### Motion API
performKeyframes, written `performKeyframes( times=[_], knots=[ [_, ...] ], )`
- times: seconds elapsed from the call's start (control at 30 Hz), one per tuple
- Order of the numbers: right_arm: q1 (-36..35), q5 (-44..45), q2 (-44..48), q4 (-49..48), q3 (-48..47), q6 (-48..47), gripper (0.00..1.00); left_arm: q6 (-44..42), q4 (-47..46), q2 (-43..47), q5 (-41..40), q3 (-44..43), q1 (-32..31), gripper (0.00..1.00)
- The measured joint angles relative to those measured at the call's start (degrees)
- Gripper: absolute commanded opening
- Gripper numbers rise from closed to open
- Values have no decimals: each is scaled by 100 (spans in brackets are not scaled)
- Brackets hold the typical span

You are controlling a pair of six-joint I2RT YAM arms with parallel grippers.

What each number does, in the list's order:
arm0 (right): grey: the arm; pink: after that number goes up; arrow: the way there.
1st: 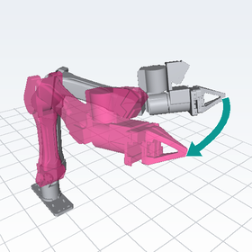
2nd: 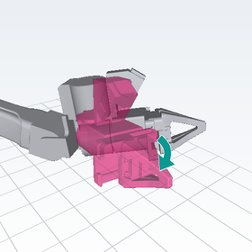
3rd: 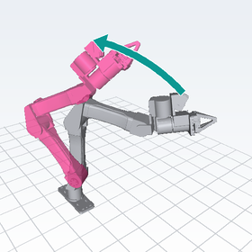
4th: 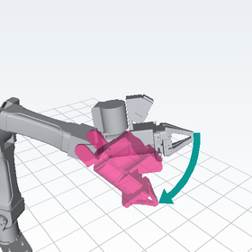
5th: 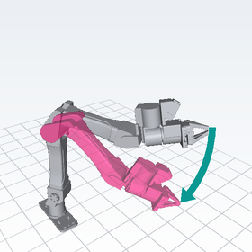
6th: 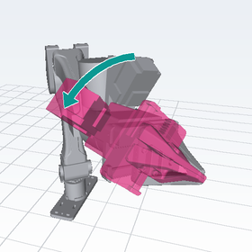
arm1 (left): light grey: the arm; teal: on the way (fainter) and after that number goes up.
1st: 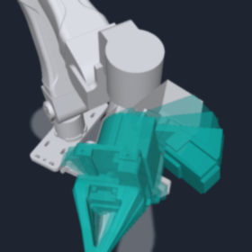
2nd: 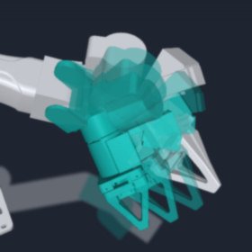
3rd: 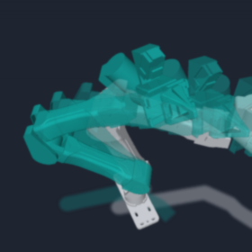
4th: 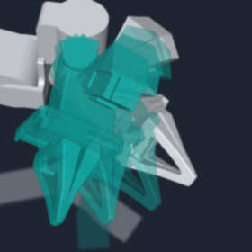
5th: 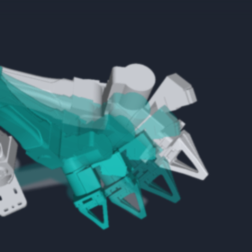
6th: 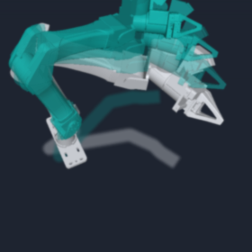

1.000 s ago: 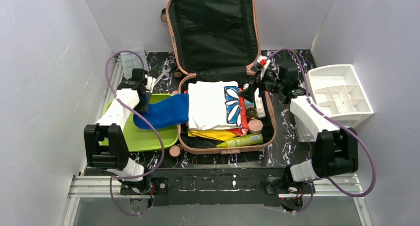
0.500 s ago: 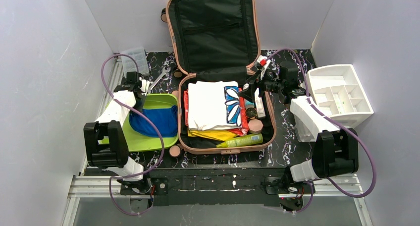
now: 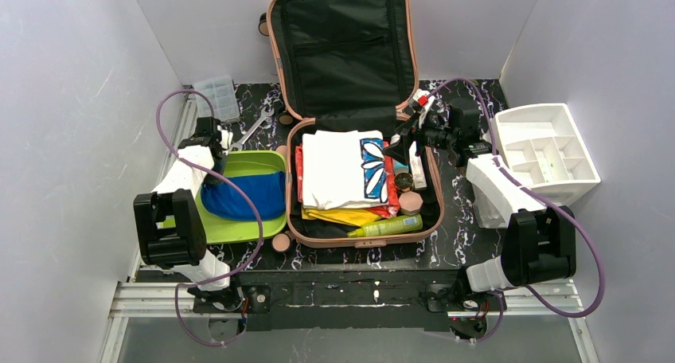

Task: Open, take out, and arrange the luggage
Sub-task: Place the clothes in the bin.

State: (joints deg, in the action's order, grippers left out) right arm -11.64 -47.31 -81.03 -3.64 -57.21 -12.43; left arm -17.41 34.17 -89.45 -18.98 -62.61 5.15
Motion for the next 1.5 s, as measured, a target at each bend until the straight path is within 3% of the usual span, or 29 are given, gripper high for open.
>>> performKeyframes(
  times=[0.8, 0.83, 0.97, 1.03, 1.13, 1.23, 1.3, 1.5],
  knots=[
    [0, -48, 0, 0, 0, 0, 98, 2, -72, 9, -7, 28, 249, 1],
    [0, -48, 0, 0, 0, 0, 98, 0, -68, 9, -4, 31, 254, 7],
    [0, -63, 0, 0, 0, 0, 98, -7, -42, 9, 13, 31, 280, 58],
    [0, -68, 0, 2, 0, 0, 98, 26, -13, 13, 13, 31, 308, 72],
    [0, -83, 0, 0, 0, 0, 98, 7, 22, 70, 9, 33, 380, 75],
    [0, -85, 0, 0, 0, 0, 98, -2, -2, 295, -52, 33, 553, 98],
    [0, -90, 0, 2, 0, 0, 98, -31, -114, 643, -157, 31, 686, 98],
    [0, -131, -9, 81, 0, -205, 98, 79, 258, 1937, 2177, -496, 621, 98]
  ],
)
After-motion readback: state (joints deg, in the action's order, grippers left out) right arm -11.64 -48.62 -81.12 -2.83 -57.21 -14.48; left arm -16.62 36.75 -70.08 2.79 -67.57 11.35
